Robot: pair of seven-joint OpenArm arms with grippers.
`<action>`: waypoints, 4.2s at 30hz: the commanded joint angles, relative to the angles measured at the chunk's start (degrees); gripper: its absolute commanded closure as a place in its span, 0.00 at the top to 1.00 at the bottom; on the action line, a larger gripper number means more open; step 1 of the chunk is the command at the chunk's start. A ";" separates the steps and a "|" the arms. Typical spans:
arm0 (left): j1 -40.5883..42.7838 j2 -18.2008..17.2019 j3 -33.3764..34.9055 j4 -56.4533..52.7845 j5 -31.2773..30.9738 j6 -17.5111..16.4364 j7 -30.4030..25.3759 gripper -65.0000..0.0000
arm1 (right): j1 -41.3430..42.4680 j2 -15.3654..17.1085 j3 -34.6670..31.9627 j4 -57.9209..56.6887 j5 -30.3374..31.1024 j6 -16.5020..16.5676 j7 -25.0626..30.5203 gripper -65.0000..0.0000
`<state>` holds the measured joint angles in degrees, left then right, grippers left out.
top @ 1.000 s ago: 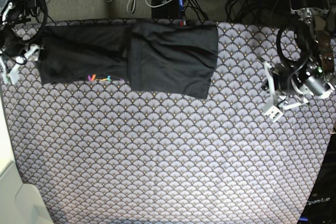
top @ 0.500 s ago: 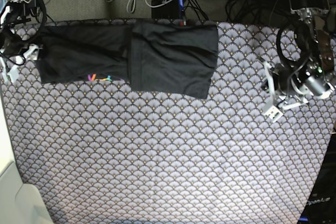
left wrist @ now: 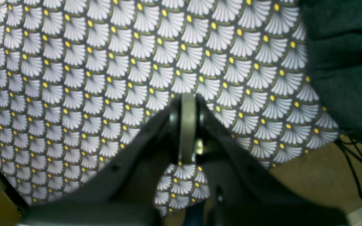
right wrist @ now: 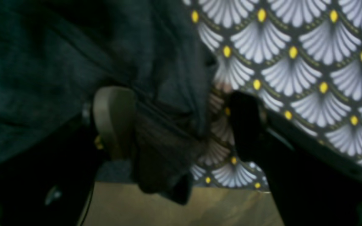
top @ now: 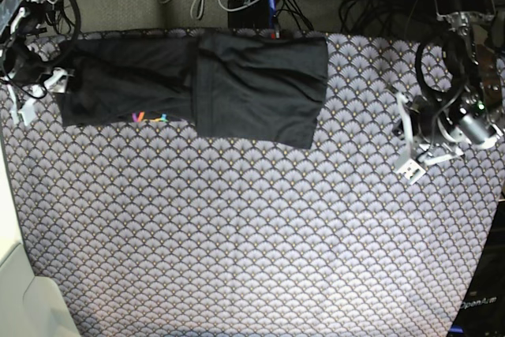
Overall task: Fold the T-shirt properly
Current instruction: 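Release the shirt end with the right gripper and raise it, then grasp the printed end of the shirt with the right gripper, then fold the printed end over onto the folded stack with the right gripper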
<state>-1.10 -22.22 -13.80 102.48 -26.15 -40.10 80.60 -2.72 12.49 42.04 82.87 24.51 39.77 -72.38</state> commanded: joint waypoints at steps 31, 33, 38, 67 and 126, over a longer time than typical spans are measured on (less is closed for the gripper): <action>-1.23 -1.04 -0.48 0.78 -0.27 0.10 -0.60 0.01 | -2.69 -1.63 -0.68 12.29 1.03 0.23 -3.53 0.00; -0.87 -2.00 -2.42 0.86 -0.27 0.10 -0.60 0.01 | -3.04 -2.60 -1.38 16.78 1.03 0.23 -3.80 0.00; -0.79 -3.58 -8.66 0.60 -0.27 0.10 -0.60 0.01 | -5.67 -3.13 -6.92 23.20 1.03 0.23 -3.53 0.00; 10.82 -7.54 -31.78 0.51 -0.35 0.10 -0.60 0.01 | -1.37 -13.33 -39.71 30.76 1.03 0.23 -2.74 0.00; 13.63 -7.54 -32.13 0.95 -0.27 0.10 -0.60 0.01 | 4.08 -15.35 -59.40 18.54 1.11 0.23 8.07 0.65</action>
<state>12.71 -28.40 -45.45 102.43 -26.41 -40.10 80.55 0.58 -2.57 -17.19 99.79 24.14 39.81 -65.52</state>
